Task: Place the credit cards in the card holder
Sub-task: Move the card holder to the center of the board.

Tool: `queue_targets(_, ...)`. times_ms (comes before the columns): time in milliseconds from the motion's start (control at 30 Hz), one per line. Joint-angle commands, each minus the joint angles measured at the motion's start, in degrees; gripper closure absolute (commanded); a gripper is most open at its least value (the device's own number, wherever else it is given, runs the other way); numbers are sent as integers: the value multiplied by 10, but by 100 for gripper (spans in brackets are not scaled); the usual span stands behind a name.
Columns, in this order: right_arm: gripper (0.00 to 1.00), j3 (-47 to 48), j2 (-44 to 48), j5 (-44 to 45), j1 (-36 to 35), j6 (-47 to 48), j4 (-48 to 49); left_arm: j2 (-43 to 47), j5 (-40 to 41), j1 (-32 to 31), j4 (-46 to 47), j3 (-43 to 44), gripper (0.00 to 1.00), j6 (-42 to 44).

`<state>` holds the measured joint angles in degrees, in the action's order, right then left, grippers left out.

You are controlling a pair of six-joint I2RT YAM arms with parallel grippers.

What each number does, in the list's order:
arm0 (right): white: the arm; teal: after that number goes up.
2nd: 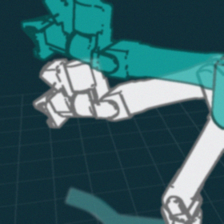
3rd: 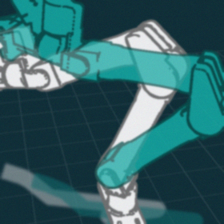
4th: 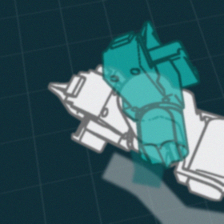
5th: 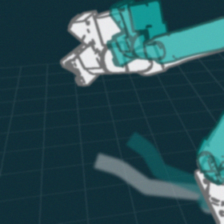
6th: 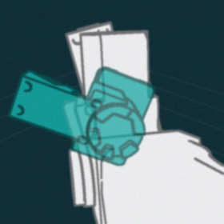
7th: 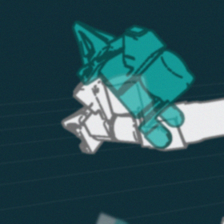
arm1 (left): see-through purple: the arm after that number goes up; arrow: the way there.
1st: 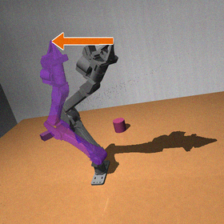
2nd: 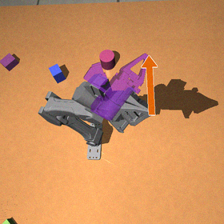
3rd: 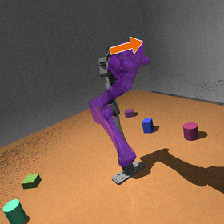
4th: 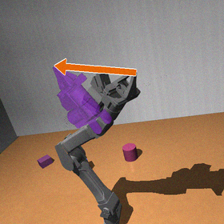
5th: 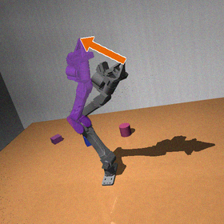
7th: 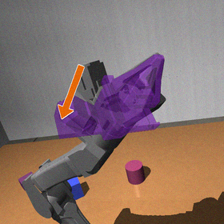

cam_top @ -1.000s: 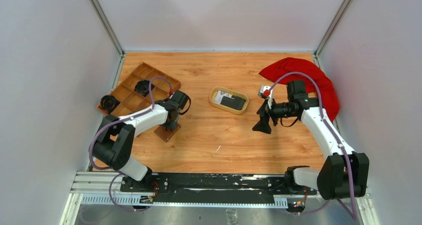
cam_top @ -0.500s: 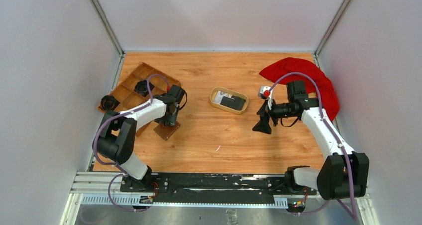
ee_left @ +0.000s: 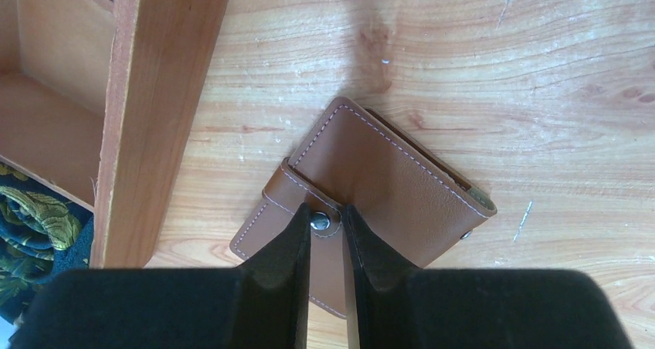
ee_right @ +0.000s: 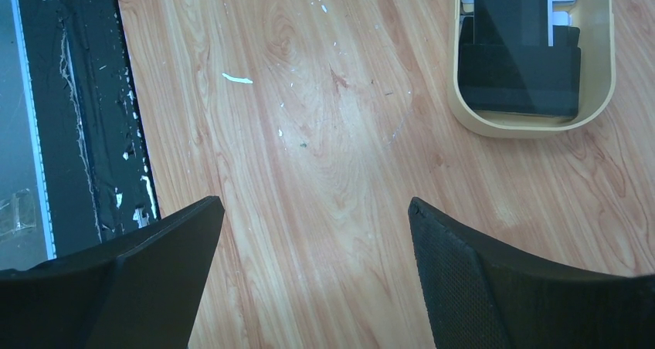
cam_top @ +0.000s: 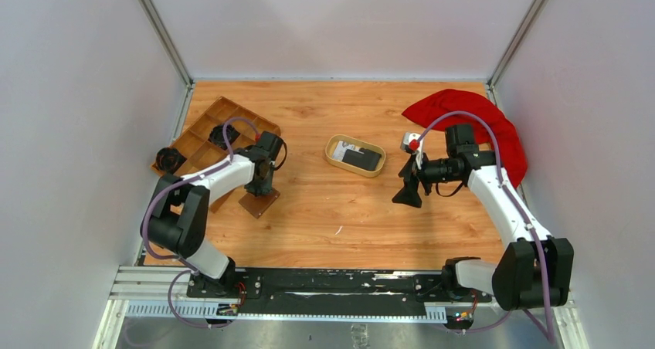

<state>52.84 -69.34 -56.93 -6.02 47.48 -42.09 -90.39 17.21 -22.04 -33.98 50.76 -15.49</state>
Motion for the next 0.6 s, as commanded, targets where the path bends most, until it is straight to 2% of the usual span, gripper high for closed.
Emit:
queue_targets(0,6,14,15,0,-8,12,-19,-31,-126,2,40,-50,89,-41)
queue_targets(133,6,14,22,3,-8,13,-19,-13,-182,2,69,-70,98,-56)
queue_targets(267,6,13,24,4,-9,14,-20,6,-251,2,117,-101,100,-90)
queue_targets(367,6,13,23,1,-8,14,-20,23,-318,-7,187,-140,100,-141)
queue_targets(567,6,10,4,-30,-8,9,-21,32,-335,-110,297,-153,100,-252)
